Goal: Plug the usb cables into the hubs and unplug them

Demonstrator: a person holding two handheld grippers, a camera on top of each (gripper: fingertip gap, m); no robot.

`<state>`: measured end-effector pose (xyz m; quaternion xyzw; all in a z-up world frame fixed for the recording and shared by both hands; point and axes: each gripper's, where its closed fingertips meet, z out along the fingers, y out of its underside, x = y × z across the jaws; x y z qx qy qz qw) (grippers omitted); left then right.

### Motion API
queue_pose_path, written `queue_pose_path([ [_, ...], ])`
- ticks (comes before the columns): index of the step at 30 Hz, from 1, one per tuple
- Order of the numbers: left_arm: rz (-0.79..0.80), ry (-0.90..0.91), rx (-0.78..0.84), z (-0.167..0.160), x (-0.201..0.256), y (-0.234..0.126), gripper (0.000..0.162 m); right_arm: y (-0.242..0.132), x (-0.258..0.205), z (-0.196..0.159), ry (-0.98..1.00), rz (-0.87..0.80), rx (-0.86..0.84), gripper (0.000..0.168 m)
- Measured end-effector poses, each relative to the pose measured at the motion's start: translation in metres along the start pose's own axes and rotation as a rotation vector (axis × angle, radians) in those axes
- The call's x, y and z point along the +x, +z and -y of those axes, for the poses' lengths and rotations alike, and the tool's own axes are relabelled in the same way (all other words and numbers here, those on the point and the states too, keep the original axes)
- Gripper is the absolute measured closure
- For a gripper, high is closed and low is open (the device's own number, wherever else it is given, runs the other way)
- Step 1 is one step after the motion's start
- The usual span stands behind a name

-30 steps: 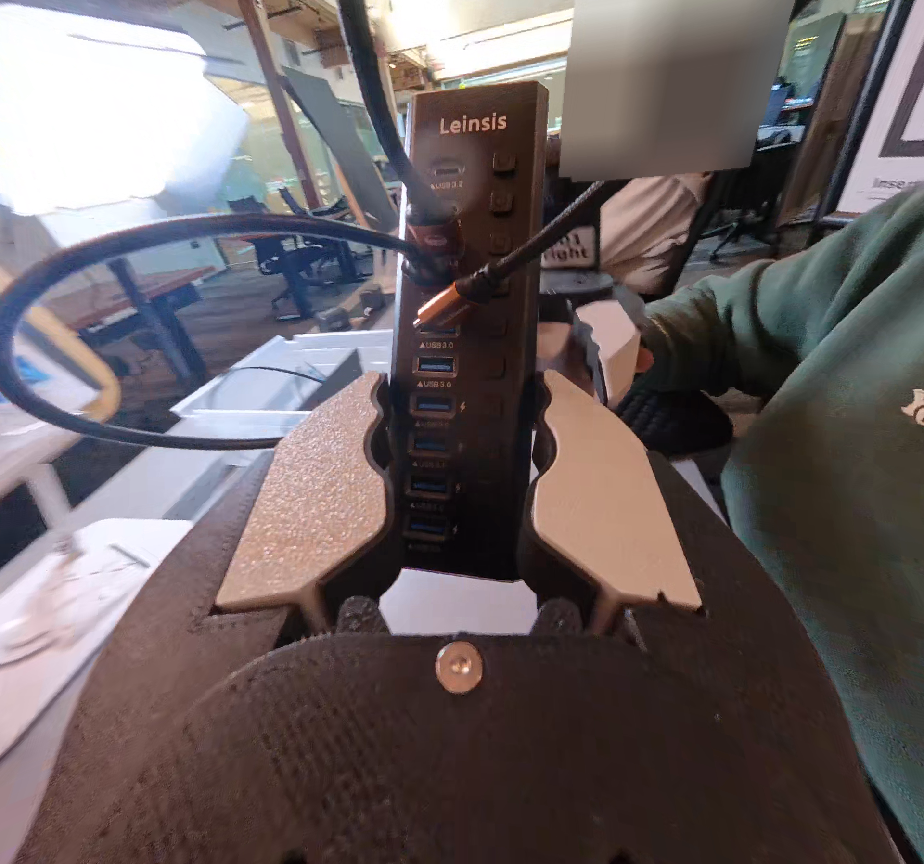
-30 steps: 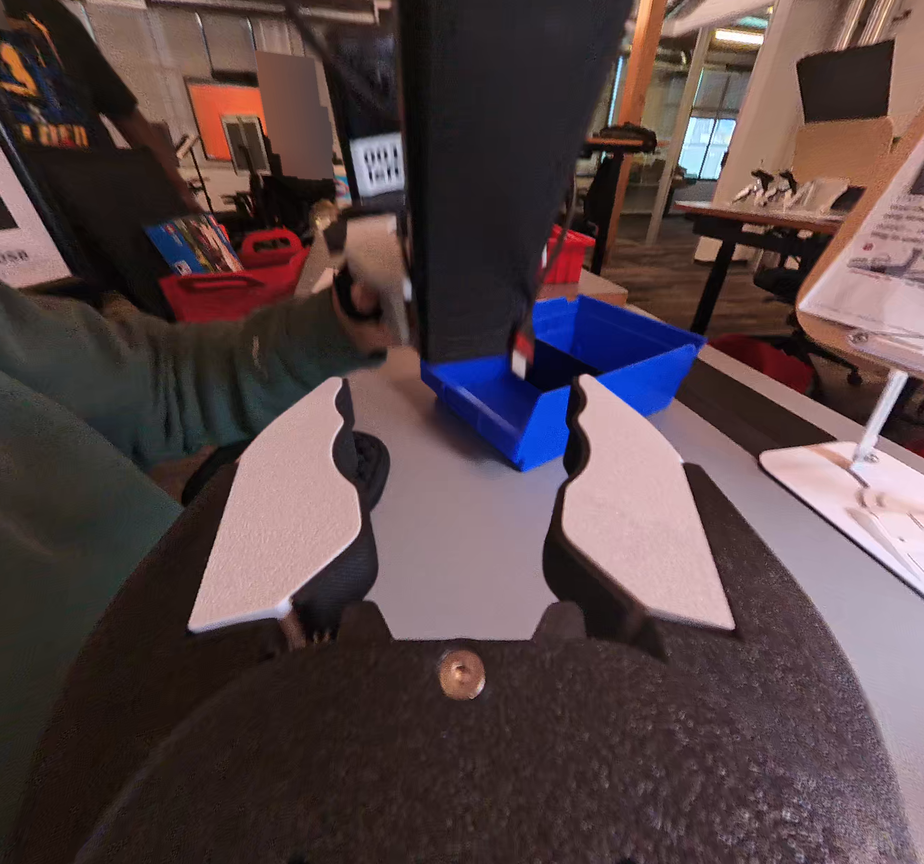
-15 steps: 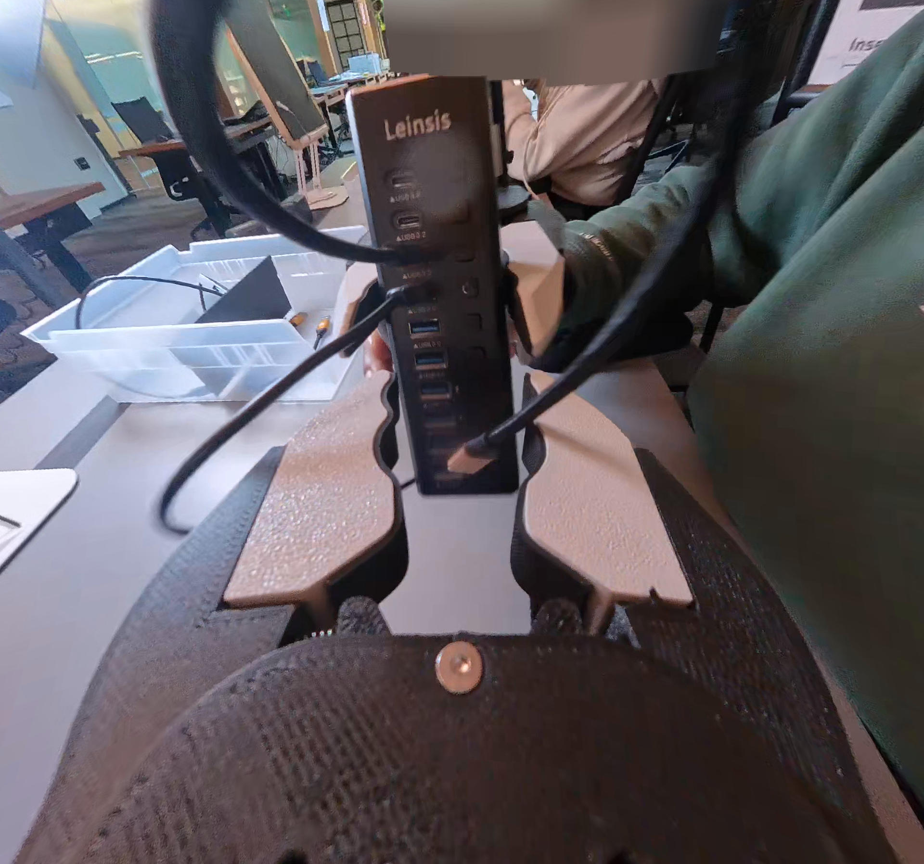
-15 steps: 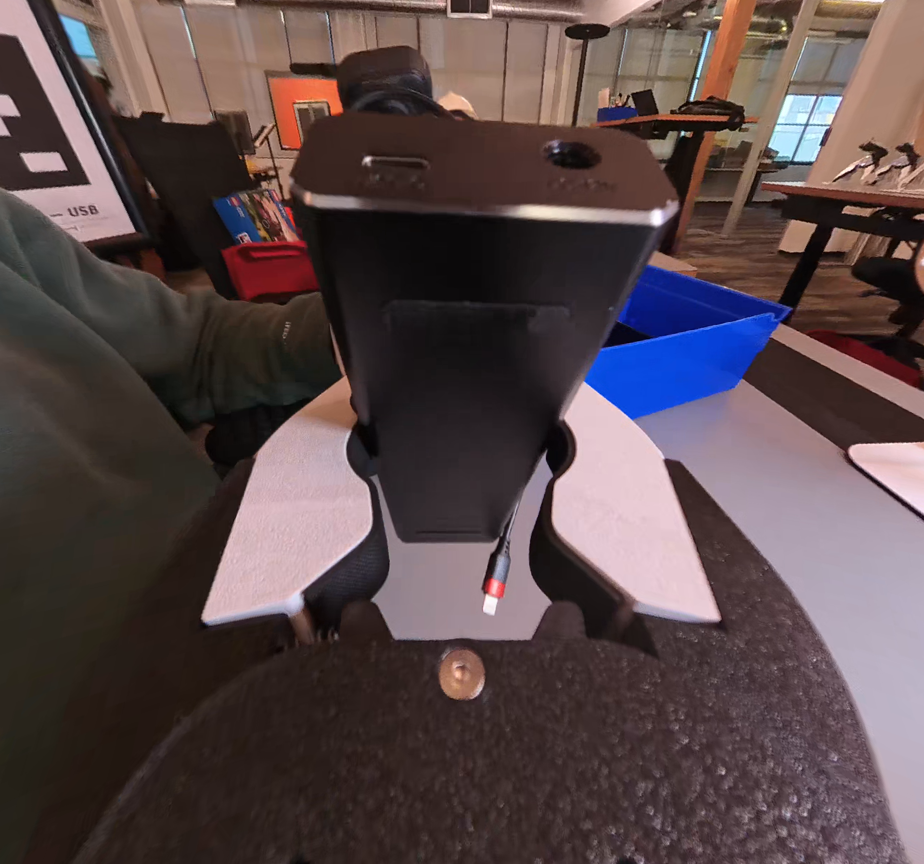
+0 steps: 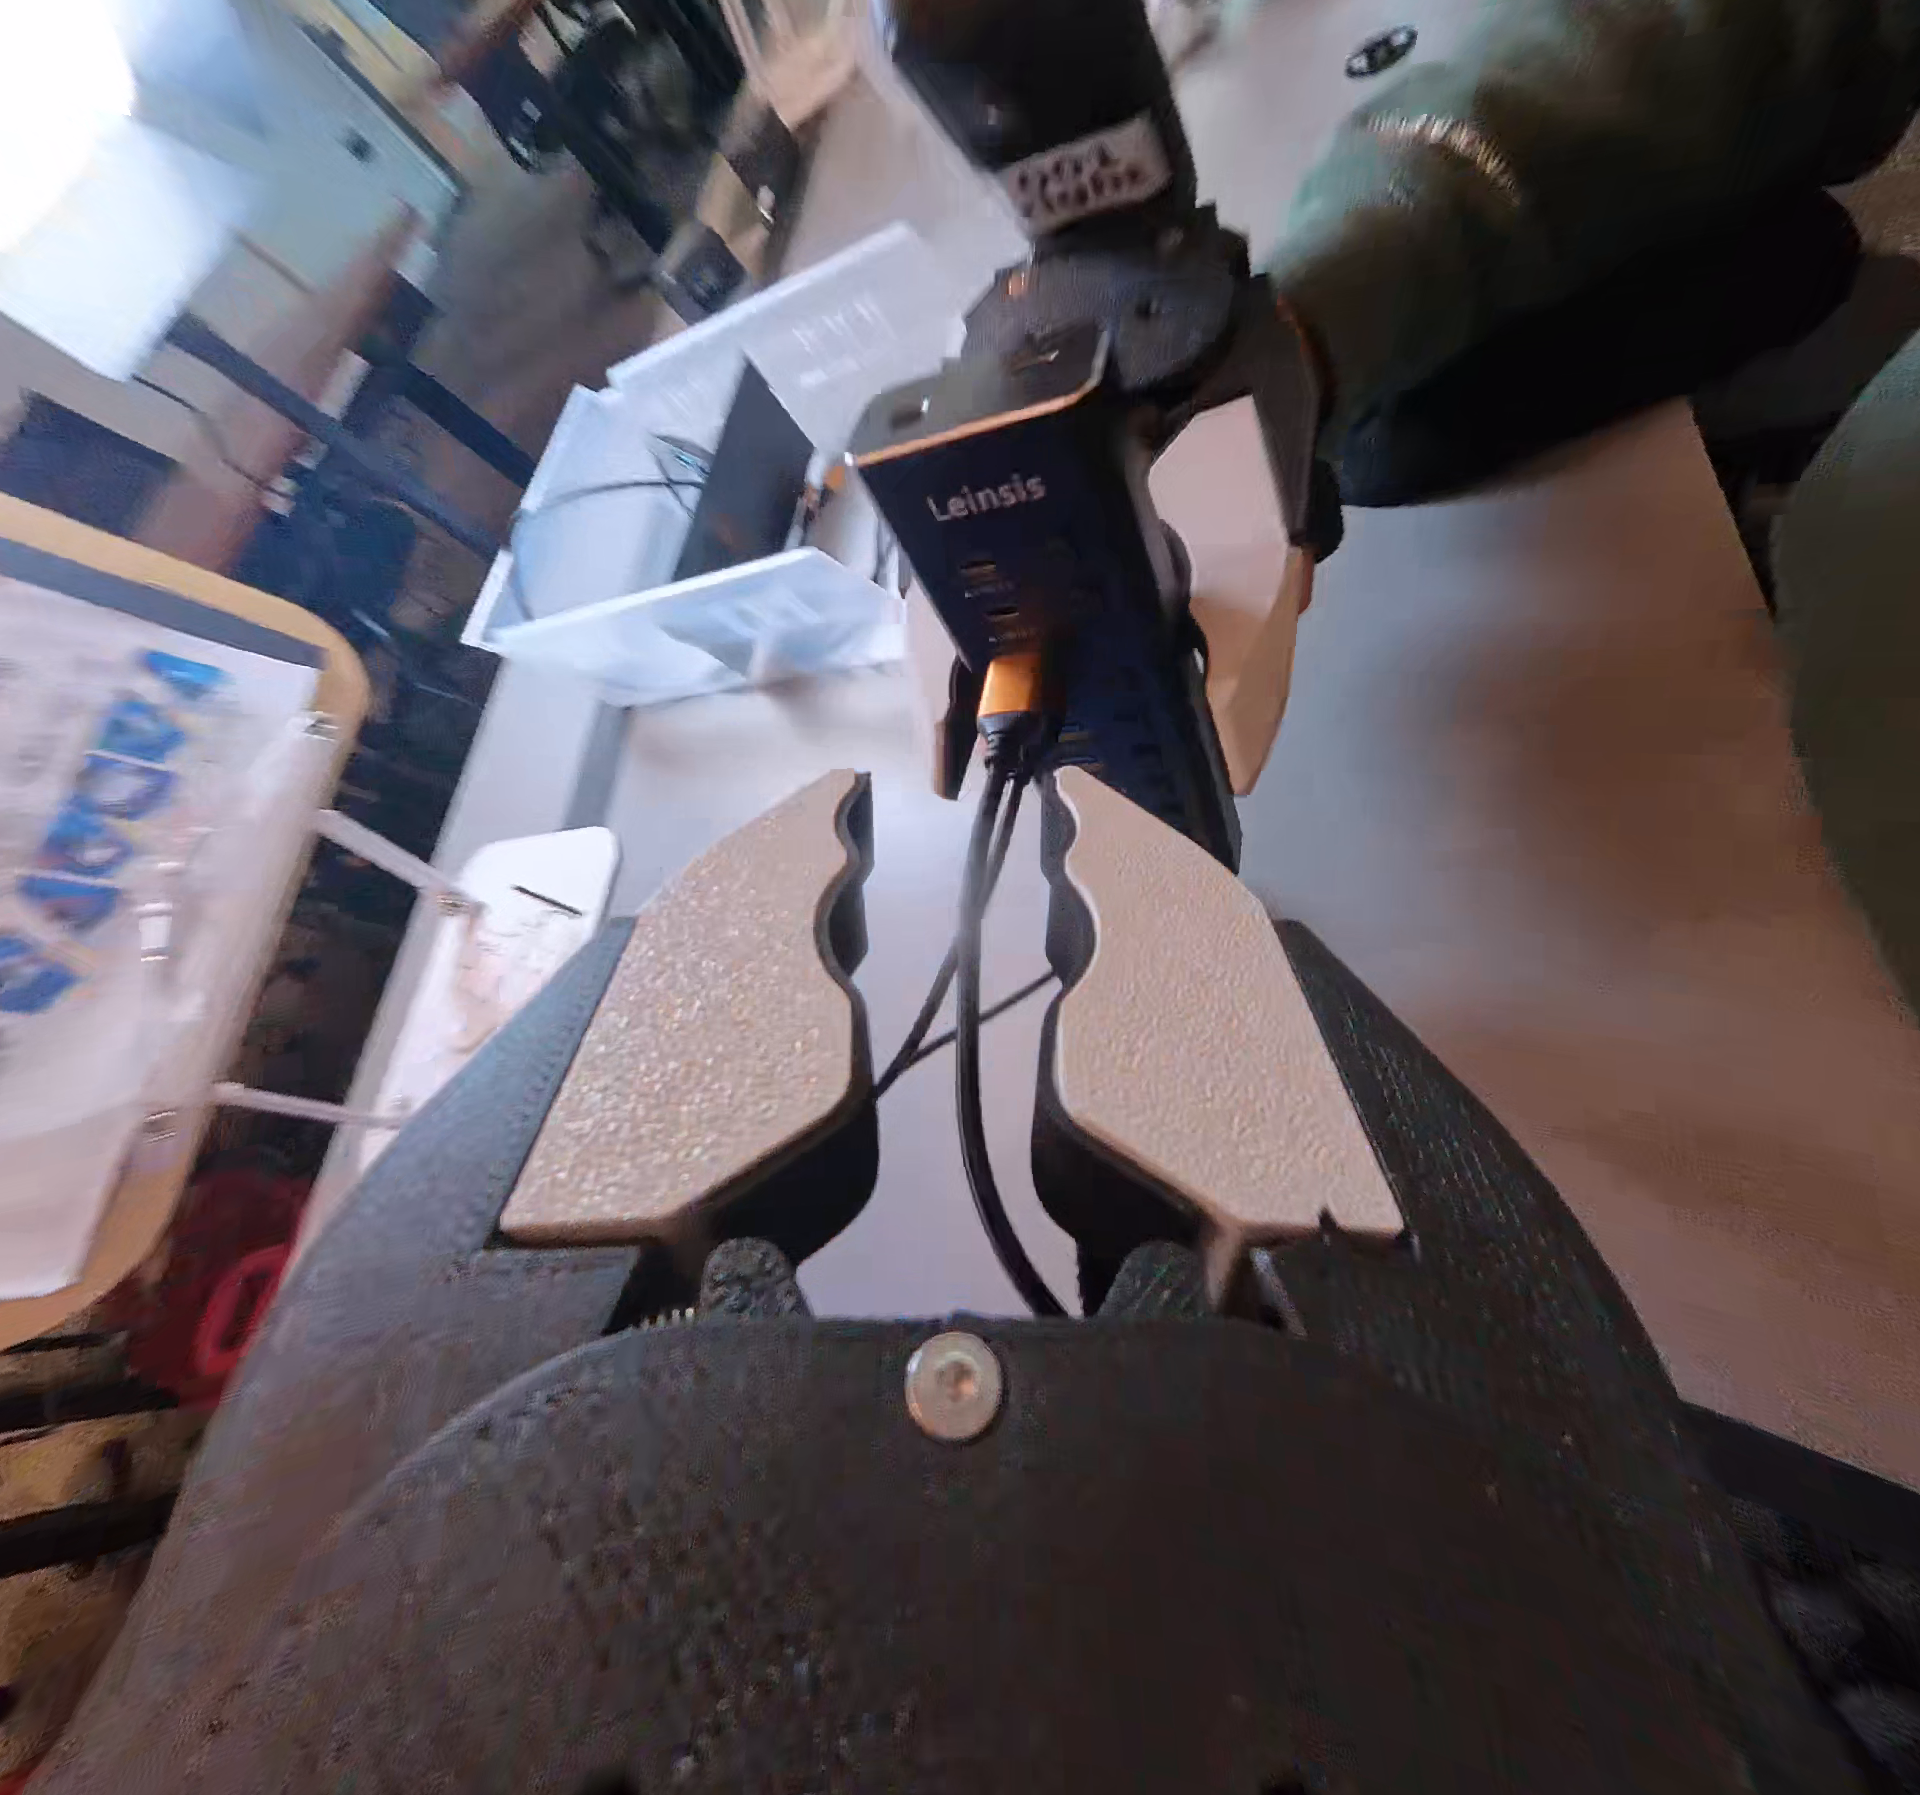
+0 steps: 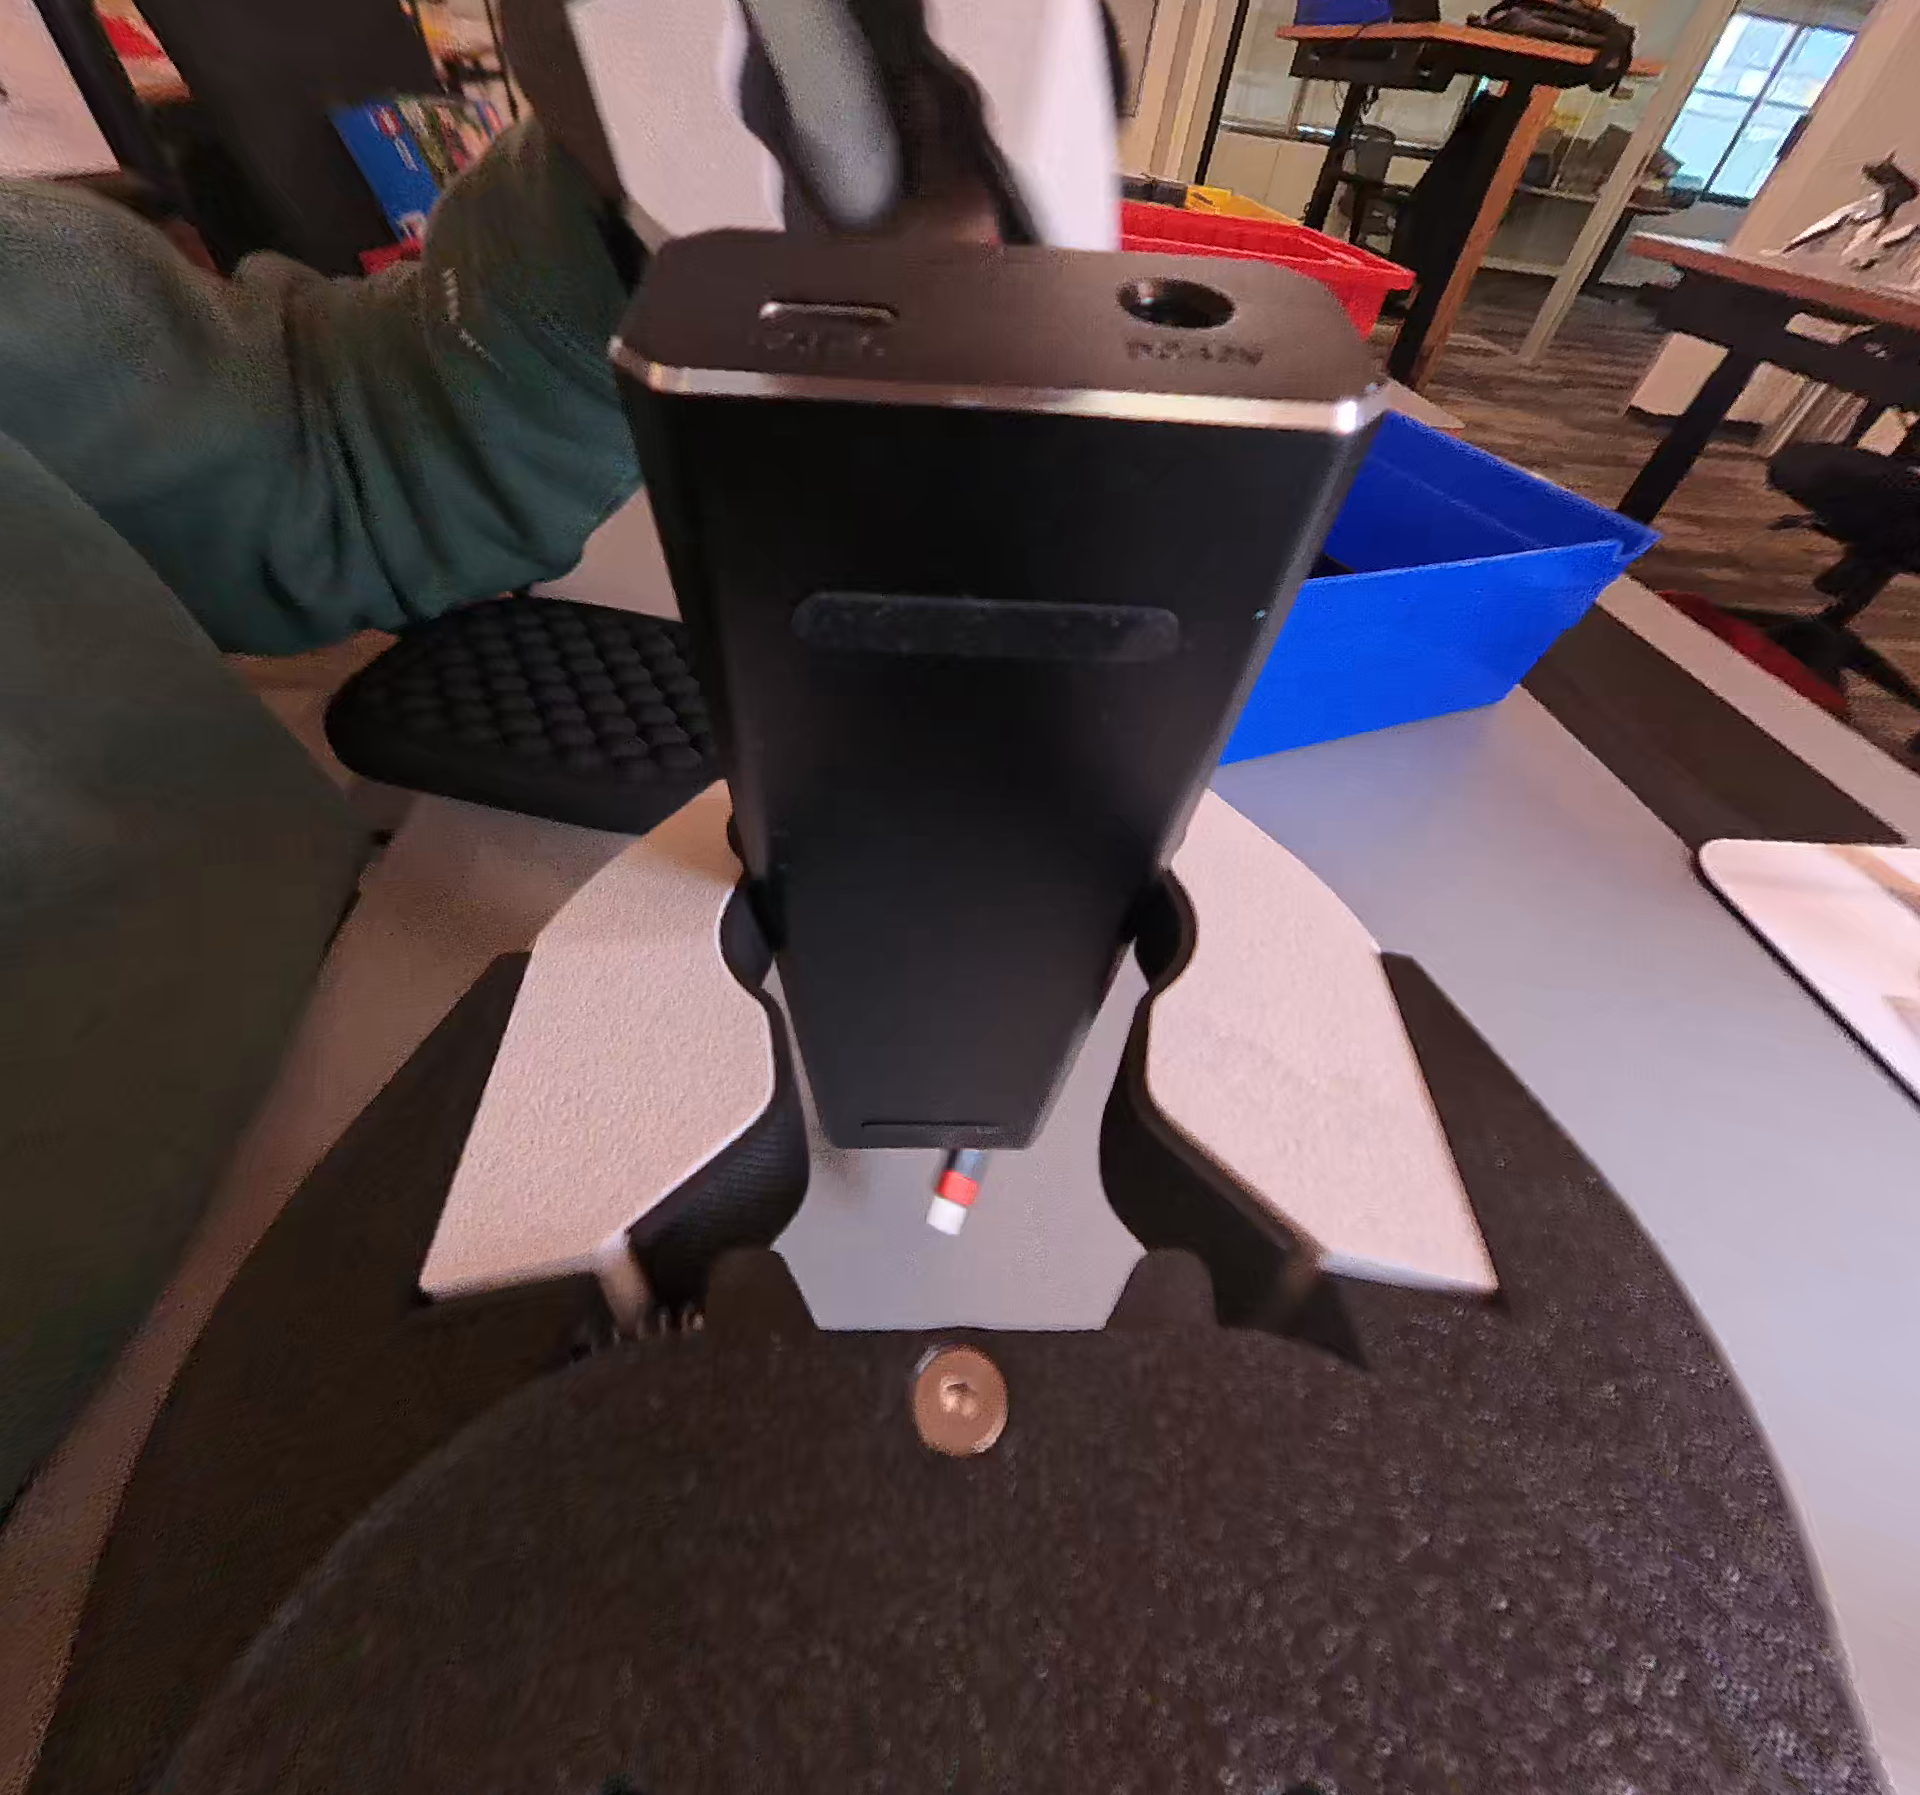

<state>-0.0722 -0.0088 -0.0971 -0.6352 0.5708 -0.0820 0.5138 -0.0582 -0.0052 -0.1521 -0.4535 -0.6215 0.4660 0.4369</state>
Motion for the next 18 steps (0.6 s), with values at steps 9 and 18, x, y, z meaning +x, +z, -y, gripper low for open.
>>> queue_pose_path([
  [9, -0.174, -0.042, -0.025, -0.02, 0.024, 0.034, 0.14, -0.004, 0.001, -0.01, -0.119, -0.037, -0.06, 0.098],
  [18, -0.173, -0.121, 0.046, -0.019, 0.029, 0.034, 0.155, 0.003, -0.006, -0.016, -0.206, -0.069, -0.11, 0.098],
])
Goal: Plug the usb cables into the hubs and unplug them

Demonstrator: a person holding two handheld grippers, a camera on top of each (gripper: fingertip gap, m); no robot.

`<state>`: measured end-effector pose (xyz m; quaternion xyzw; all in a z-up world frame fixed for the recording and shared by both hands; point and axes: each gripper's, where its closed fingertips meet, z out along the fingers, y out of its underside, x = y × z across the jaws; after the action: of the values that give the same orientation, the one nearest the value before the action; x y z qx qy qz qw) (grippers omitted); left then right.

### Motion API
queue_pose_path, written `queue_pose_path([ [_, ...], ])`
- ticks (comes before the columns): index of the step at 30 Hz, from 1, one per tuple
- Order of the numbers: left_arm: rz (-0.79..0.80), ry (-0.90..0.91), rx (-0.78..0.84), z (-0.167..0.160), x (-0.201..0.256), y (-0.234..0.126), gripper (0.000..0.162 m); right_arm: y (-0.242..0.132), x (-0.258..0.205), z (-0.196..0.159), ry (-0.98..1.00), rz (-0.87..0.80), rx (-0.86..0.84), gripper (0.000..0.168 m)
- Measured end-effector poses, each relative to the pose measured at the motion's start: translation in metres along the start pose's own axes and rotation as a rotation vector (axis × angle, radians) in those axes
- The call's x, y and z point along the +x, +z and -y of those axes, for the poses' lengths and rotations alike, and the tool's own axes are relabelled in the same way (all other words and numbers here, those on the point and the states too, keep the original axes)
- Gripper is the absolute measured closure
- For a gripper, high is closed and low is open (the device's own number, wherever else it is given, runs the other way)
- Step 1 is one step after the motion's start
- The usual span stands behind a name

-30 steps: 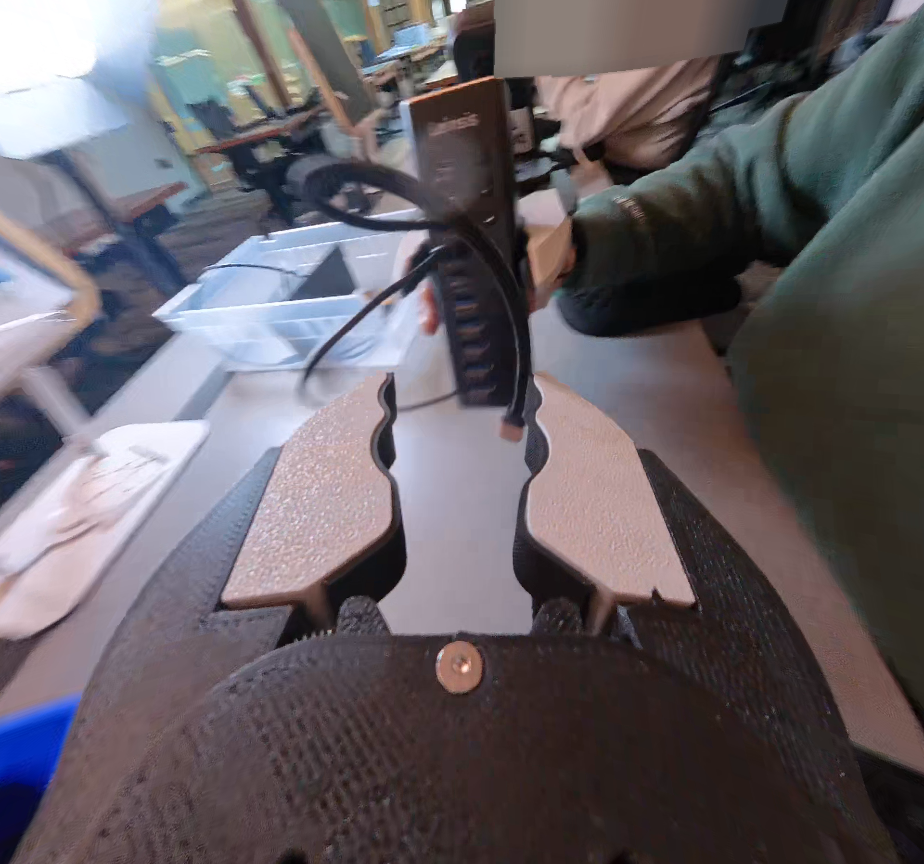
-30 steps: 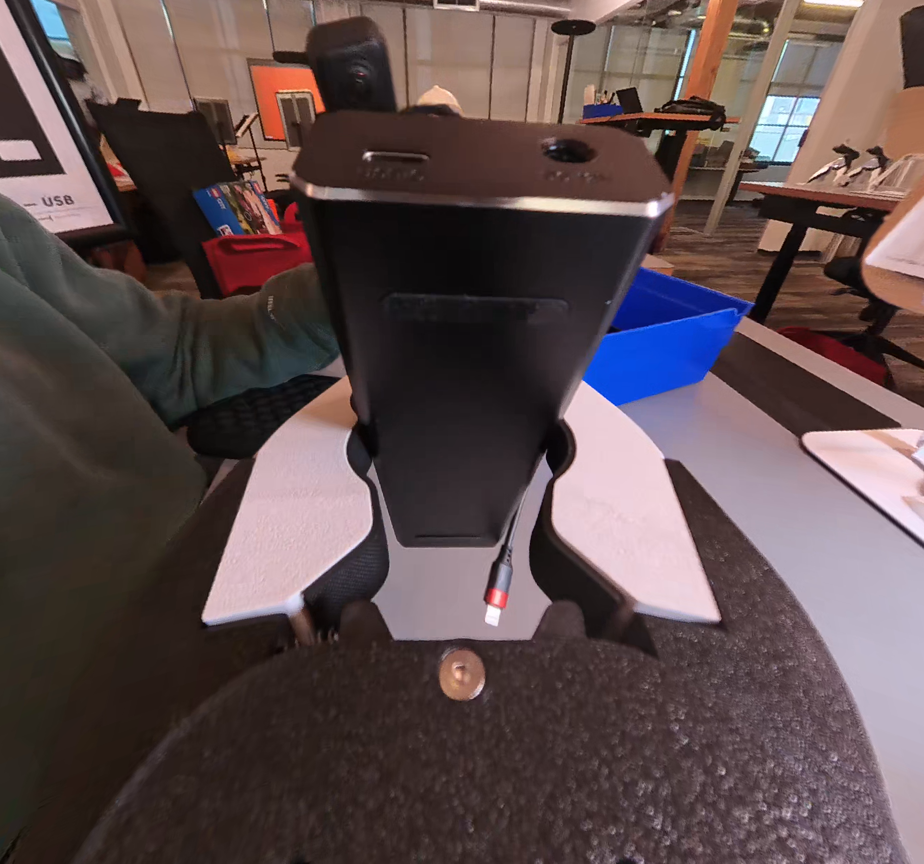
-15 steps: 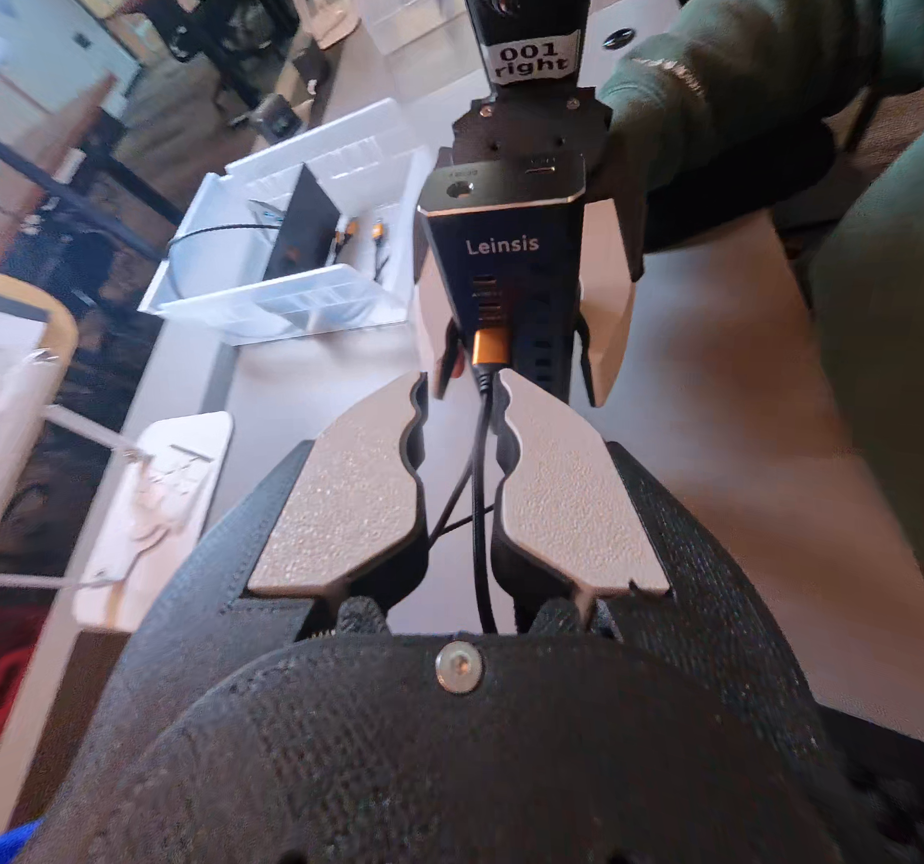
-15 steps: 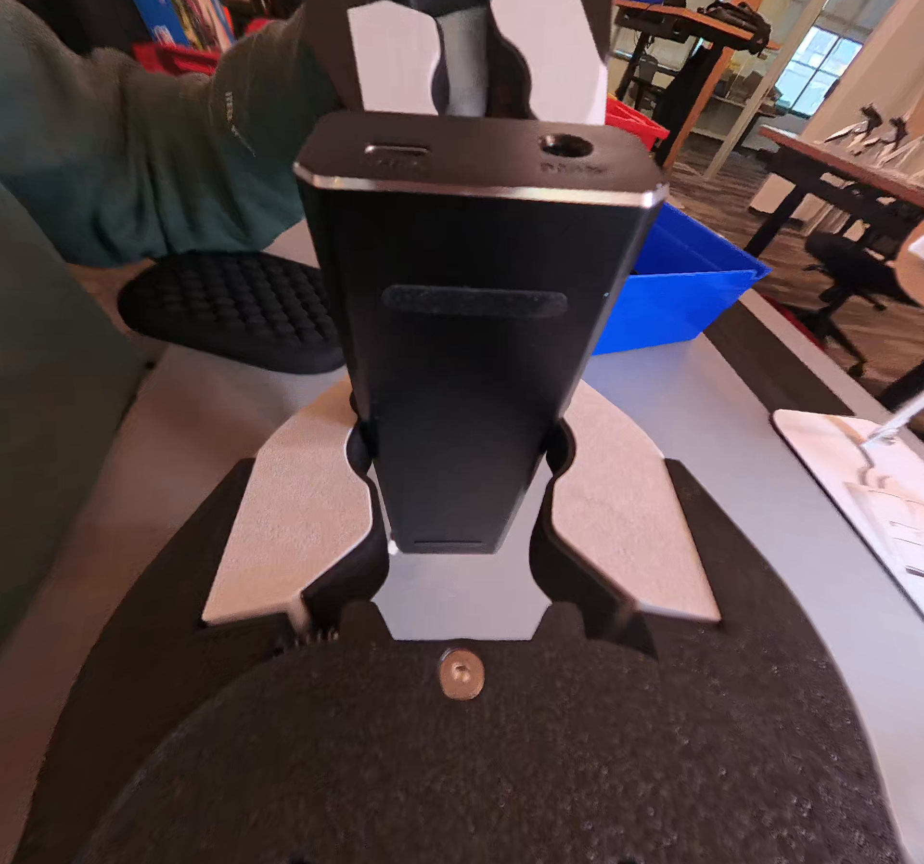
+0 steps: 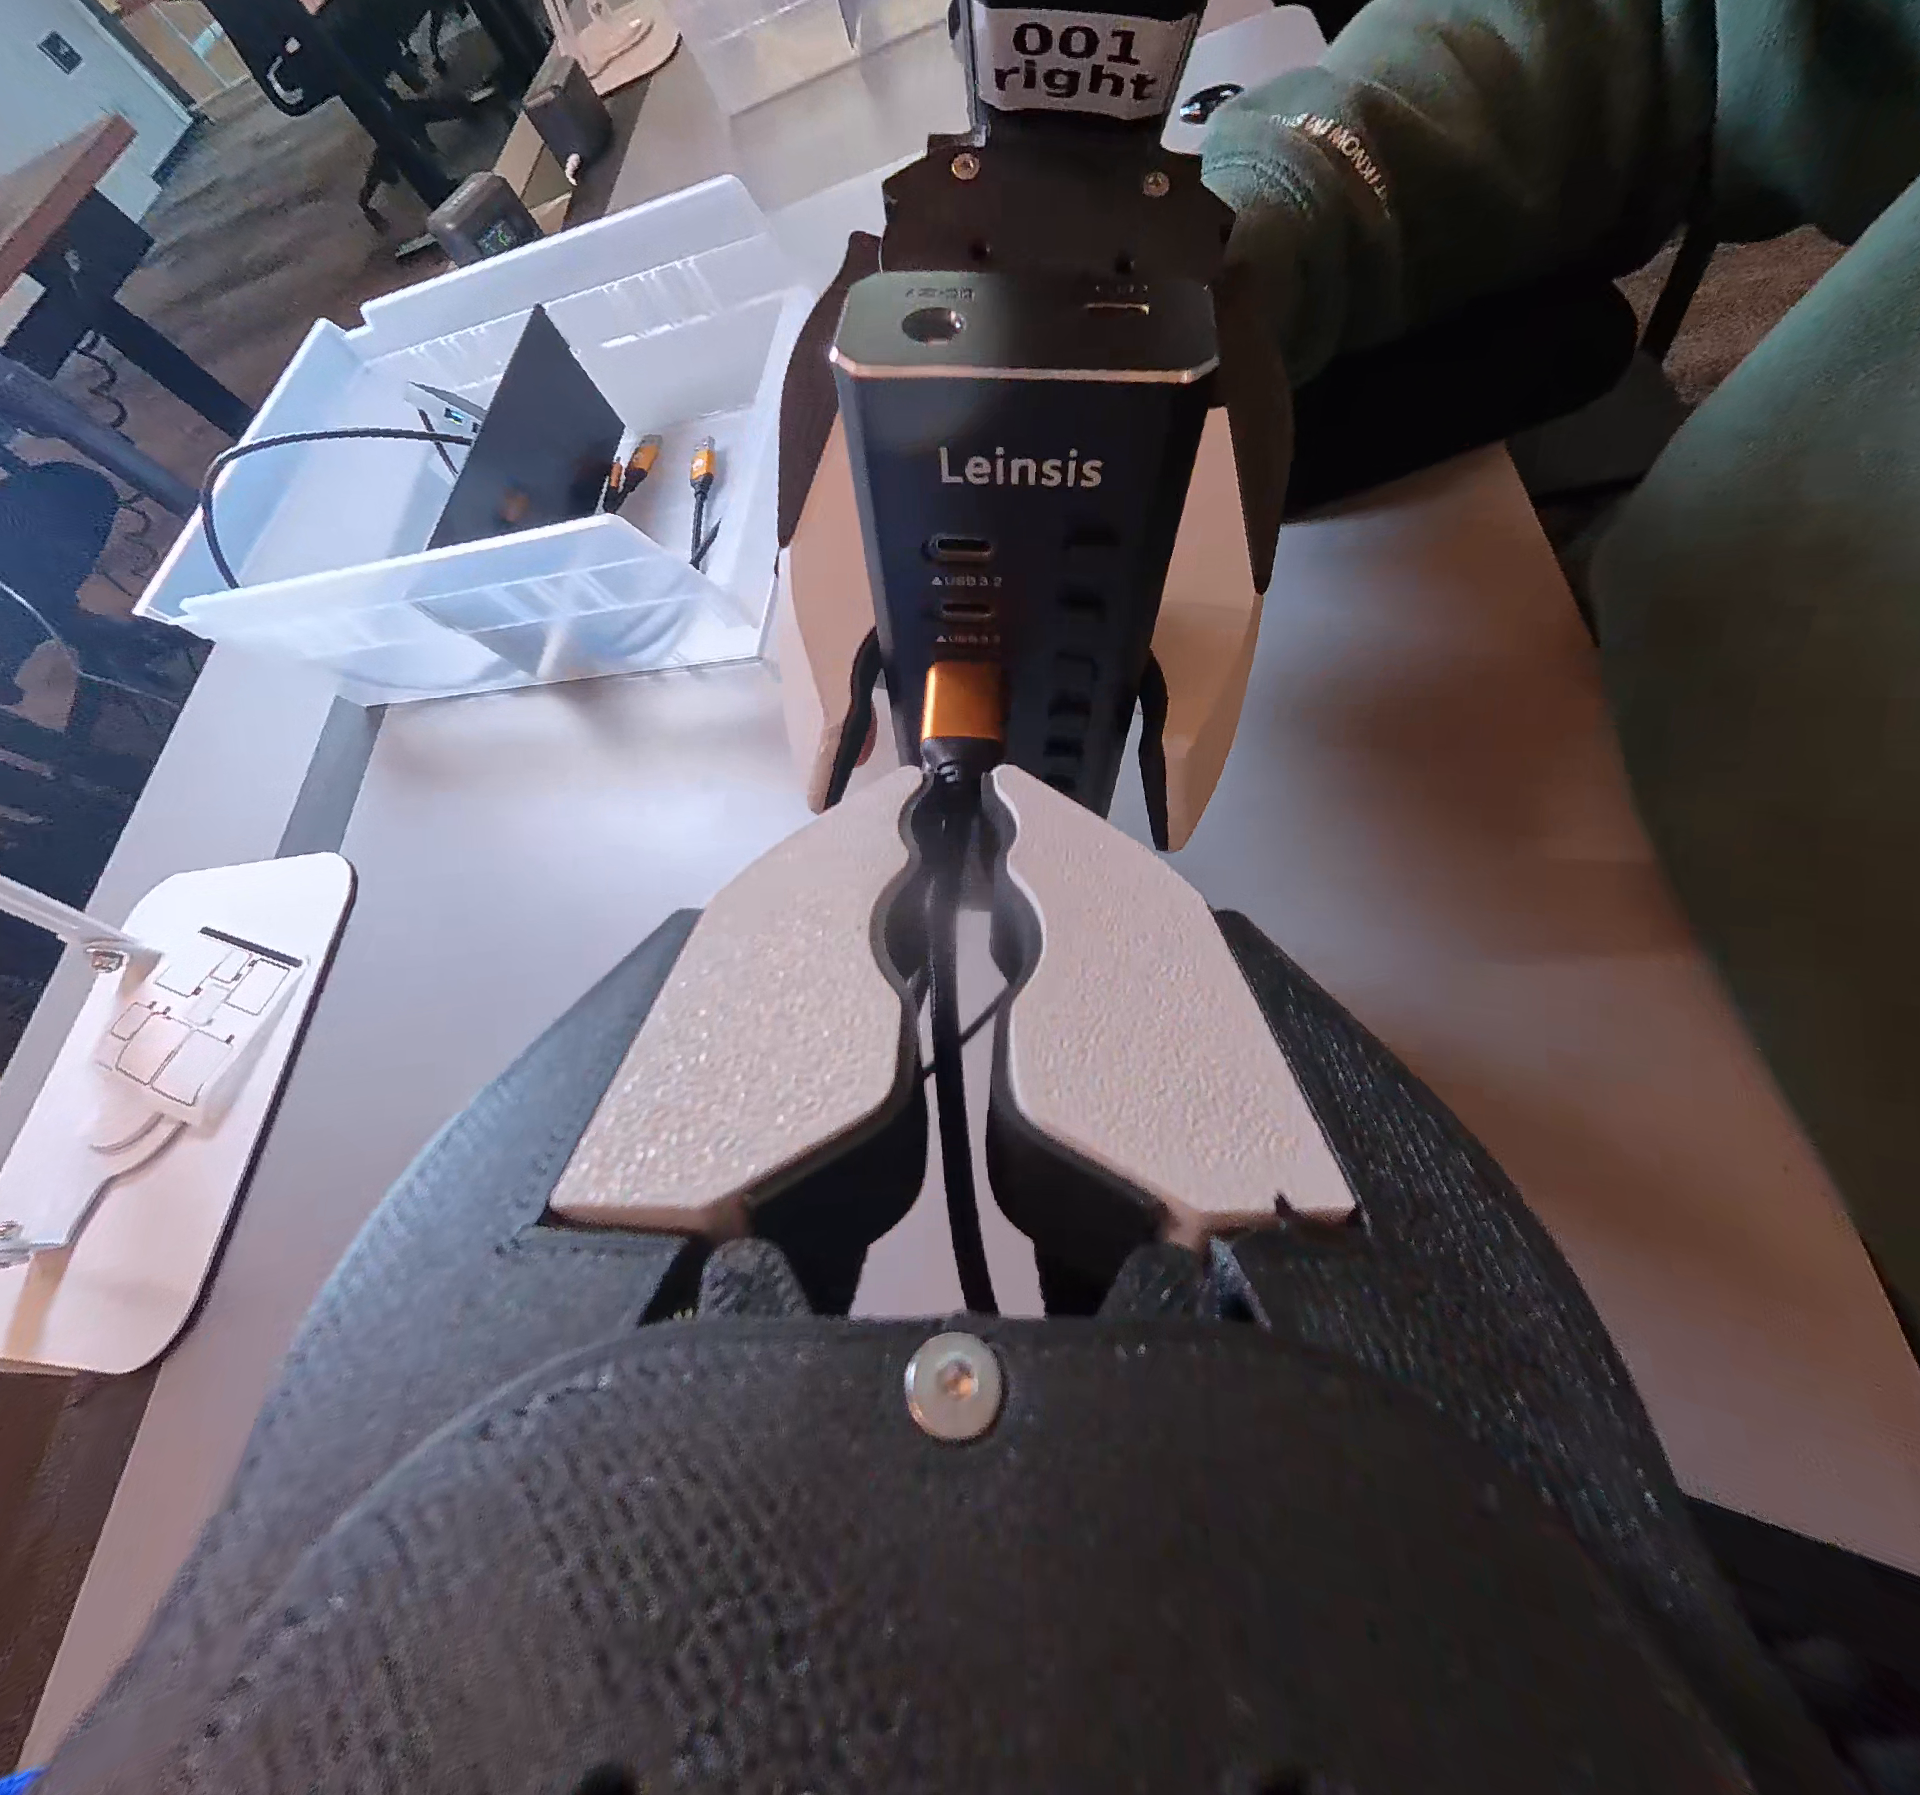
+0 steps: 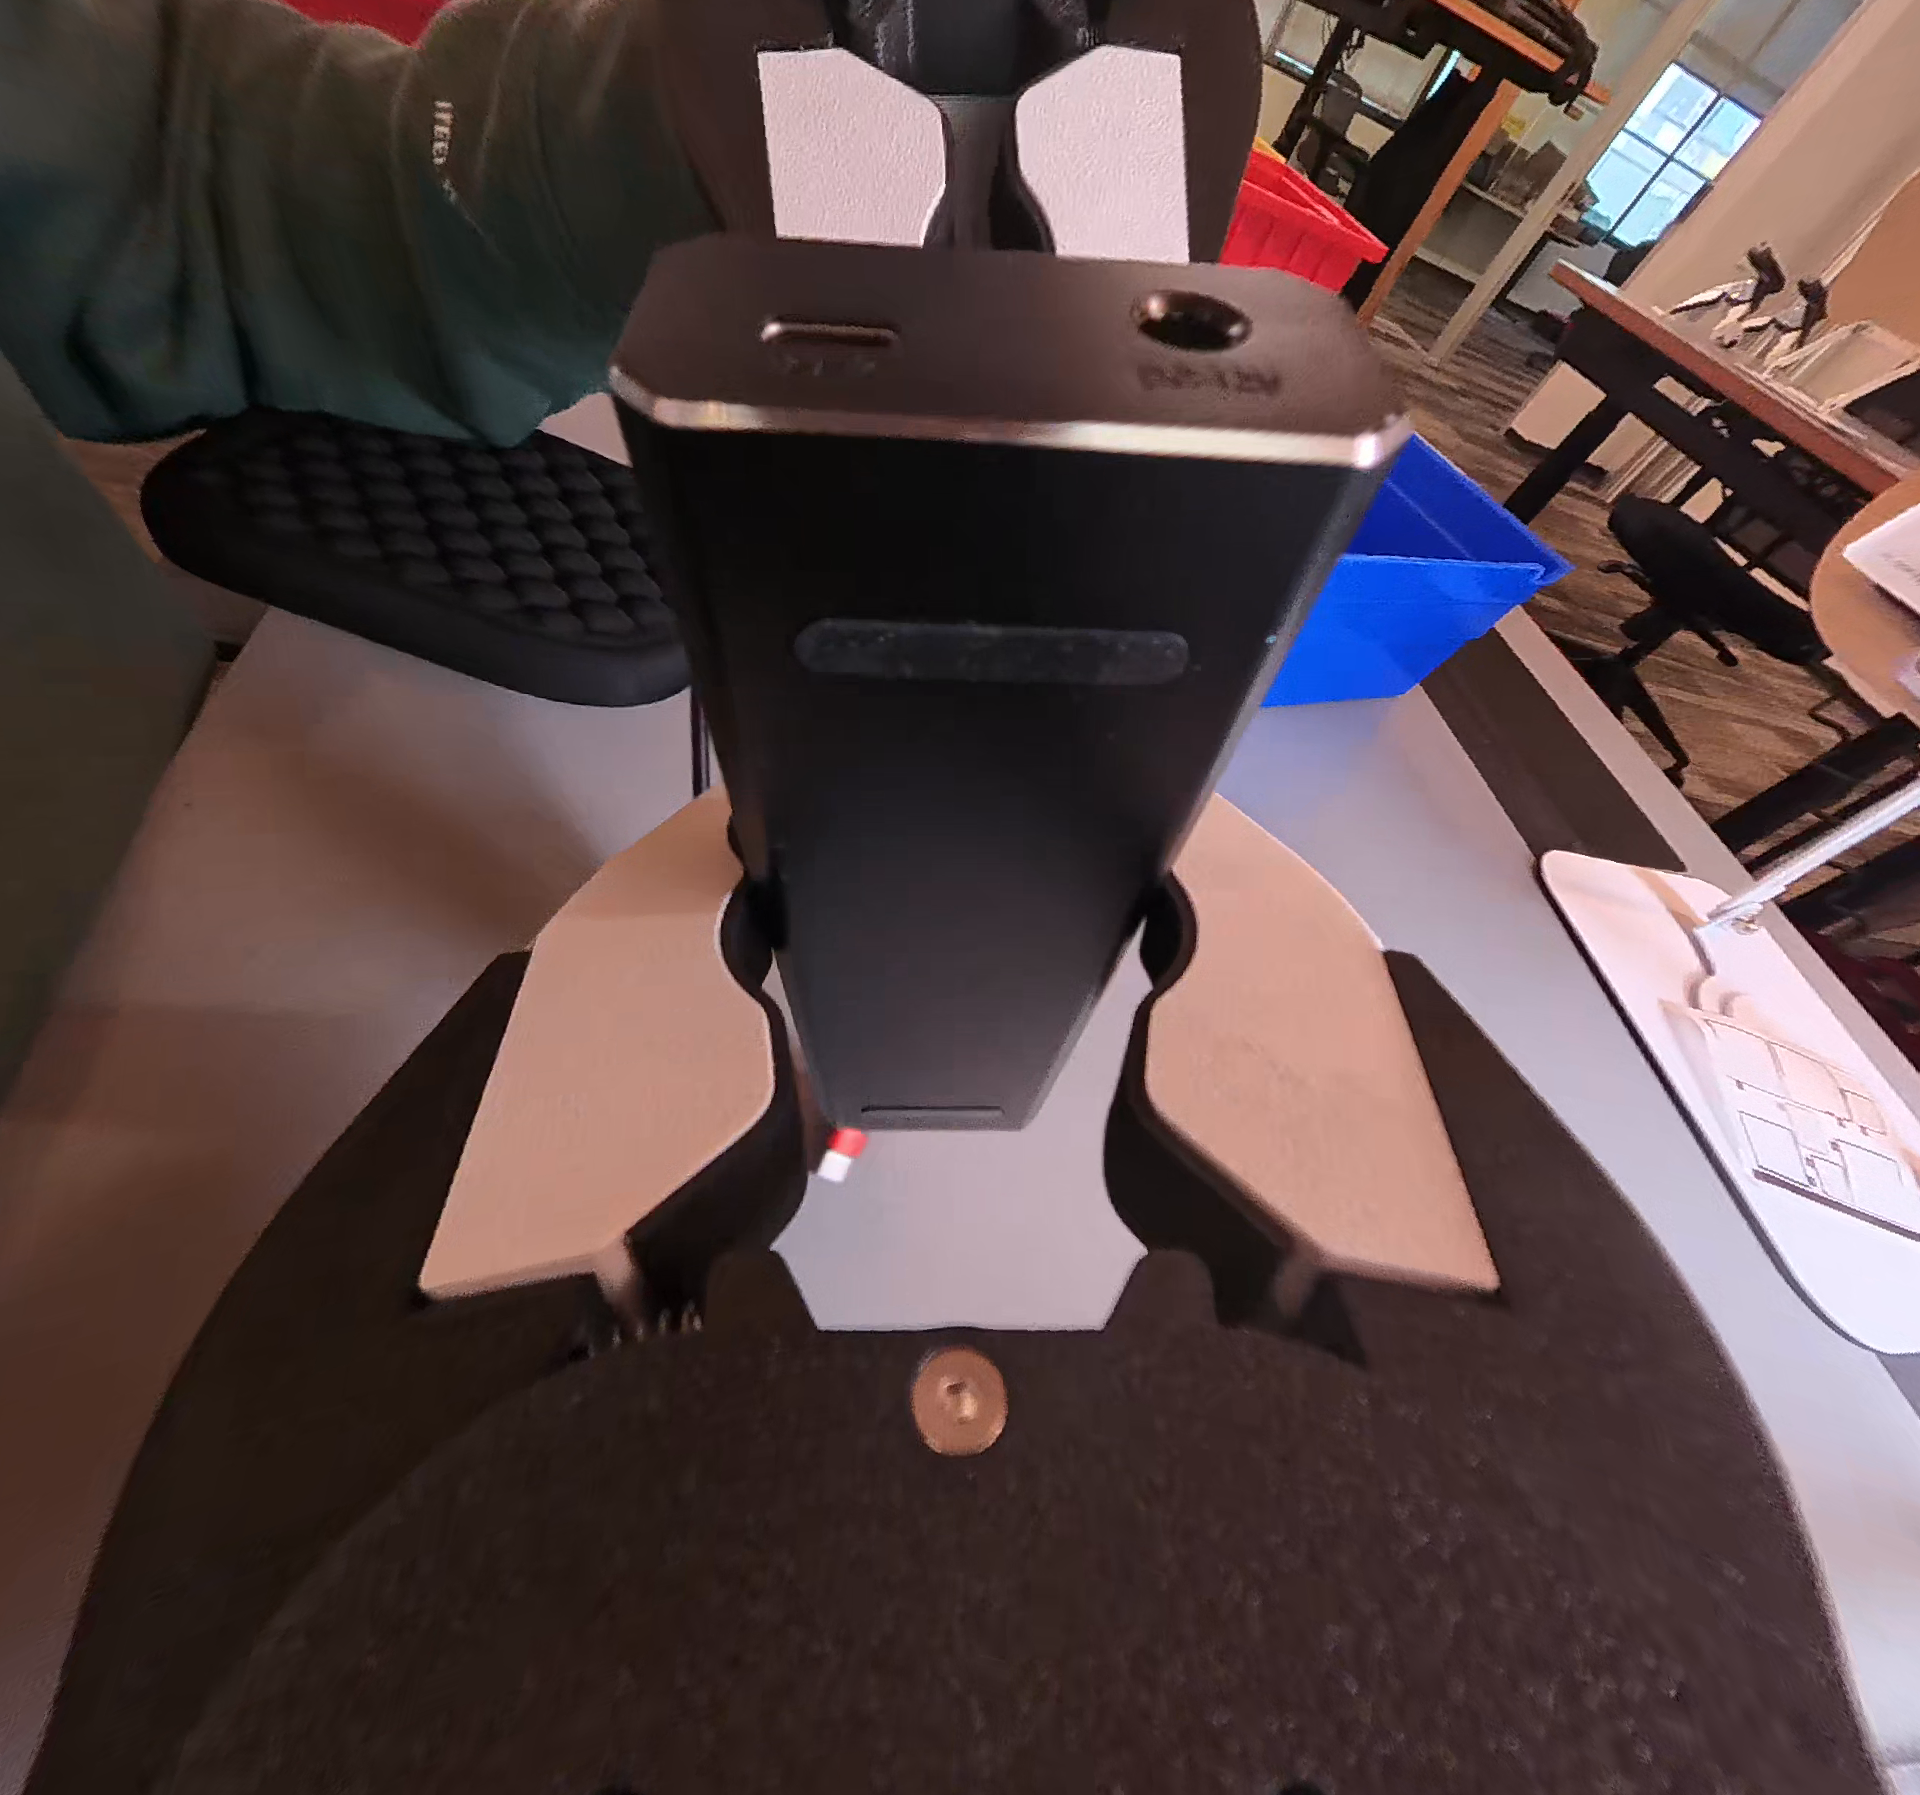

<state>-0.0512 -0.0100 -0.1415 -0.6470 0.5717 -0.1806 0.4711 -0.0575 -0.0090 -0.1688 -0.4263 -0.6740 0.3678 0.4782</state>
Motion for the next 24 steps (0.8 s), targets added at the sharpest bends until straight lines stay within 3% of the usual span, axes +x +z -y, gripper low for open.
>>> queue_pose_path([
  [5, -0.024, -0.051, 0.048, 0.002, 0.003, -0.005, 0.155, -0.005, -0.001, 0.024, 0.014, -0.008, 0.13, 0.096],
  [9, -0.048, -0.082, 0.08, 0.001, 0.005, -0.003, 0.156, -0.004, -0.003, 0.017, 0.012, 0.015, 0.076, 0.098],
  [24, -0.033, -0.077, 0.074, 0.003, 0.004, -0.02, 0.158, -0.009, -0.001, 0.032, 0.029, 0.017, 0.165, 0.106],
])
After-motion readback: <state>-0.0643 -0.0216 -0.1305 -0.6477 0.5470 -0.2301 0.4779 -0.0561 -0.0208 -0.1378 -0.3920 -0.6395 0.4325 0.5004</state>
